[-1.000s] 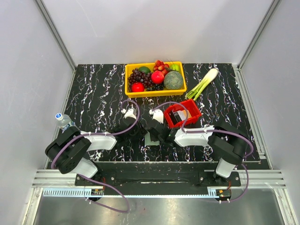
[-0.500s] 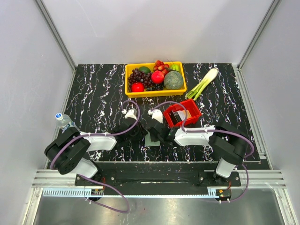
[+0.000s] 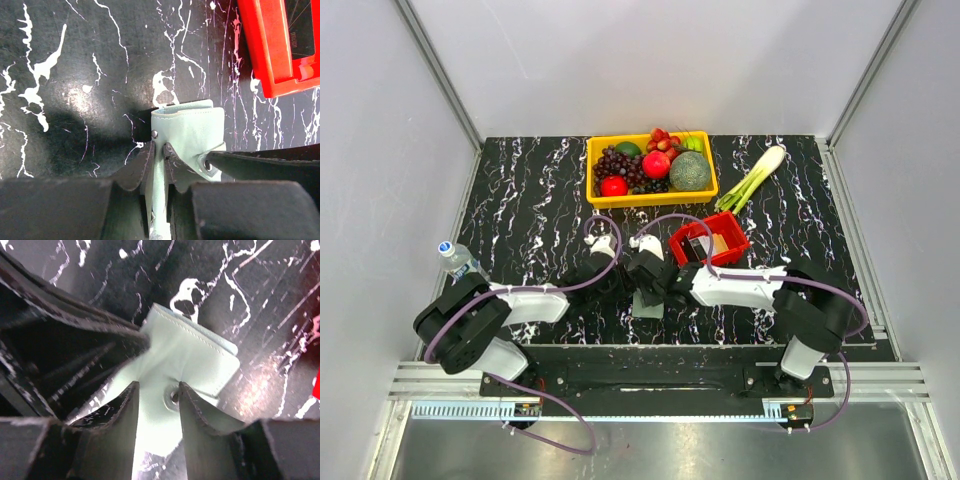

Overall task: Put the credit cards into the card holder
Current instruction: Close the card holder at the center of the board.

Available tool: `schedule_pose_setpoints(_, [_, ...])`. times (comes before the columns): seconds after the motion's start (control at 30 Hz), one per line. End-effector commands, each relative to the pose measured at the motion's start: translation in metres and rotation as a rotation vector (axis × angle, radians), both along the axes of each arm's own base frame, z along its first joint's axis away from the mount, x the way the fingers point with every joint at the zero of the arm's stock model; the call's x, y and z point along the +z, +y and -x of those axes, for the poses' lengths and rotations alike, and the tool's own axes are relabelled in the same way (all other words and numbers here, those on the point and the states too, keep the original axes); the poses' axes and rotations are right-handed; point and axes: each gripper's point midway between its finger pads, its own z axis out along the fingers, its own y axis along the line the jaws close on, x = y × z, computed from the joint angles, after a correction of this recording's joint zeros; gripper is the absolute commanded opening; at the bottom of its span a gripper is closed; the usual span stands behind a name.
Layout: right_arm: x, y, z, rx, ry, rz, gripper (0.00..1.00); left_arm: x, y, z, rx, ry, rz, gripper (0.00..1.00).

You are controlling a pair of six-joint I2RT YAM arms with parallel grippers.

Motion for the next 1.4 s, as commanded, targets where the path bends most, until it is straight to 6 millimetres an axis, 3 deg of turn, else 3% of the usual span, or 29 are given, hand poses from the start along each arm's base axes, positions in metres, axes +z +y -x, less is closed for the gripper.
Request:
schedule_pose_setpoints(0.0, [0.013,-0.025,0.011,0.03,0.07,0.074,0.44,0.011,0.005,-0.007,0.031,-0.039,0.004,0.11])
schedule_pose_setpoints(0.17, [0.036,-0.038,0.009,-0.008,0.076,0.047,0.48,0.012,0.005,-0.006,0.034,-0.041,0.015,0.13])
schedule_pose_setpoints(0.2, [0.037,-0.046,0.011,-0.027,0.084,0.045,0.48,0.013,0.005,-0.006,0.034,-0.044,0.019,0.19])
schedule_pose_setpoints(0.33, [0.038,-0.059,0.028,-0.055,0.13,-0.022,0.53,0.018,0.005,-0.004,0.028,-0.057,0.034,0.27])
schedule_pose_setpoints(0.4, [0.041,-0.06,0.032,-0.057,0.135,-0.042,0.54,0.02,0.005,-0.002,0.021,-0.06,0.041,0.36])
schedule_pose_setpoints(0.57, [0.059,-0.044,0.027,-0.018,0.125,-0.087,0.53,0.021,0.004,0.005,0.005,-0.051,0.079,0.4])
schedule_pose_setpoints(0.63, [0.057,-0.038,0.024,-0.016,0.144,-0.065,0.53,0.021,0.001,0.009,-0.005,-0.043,0.092,0.4])
schedule_pose_setpoints(0.73, [0.046,-0.049,0.02,-0.131,0.163,-0.023,0.53,0.016,-0.002,0.02,-0.024,-0.019,0.099,0.41])
schedule_pose_setpoints(0.83, [0.036,-0.058,0.024,-0.199,0.237,-0.089,0.53,0.008,-0.001,0.029,-0.028,0.004,0.1,0.42])
schedule_pose_setpoints(1.07, [0.025,-0.027,0.035,-0.113,0.403,-0.283,0.56,0.004,-0.006,0.038,-0.044,0.019,0.127,0.42])
schedule_pose_setpoints(1.37, [0.02,-0.007,0.015,-0.076,0.41,-0.356,0.57,0.003,-0.017,0.045,-0.047,0.042,0.159,0.38])
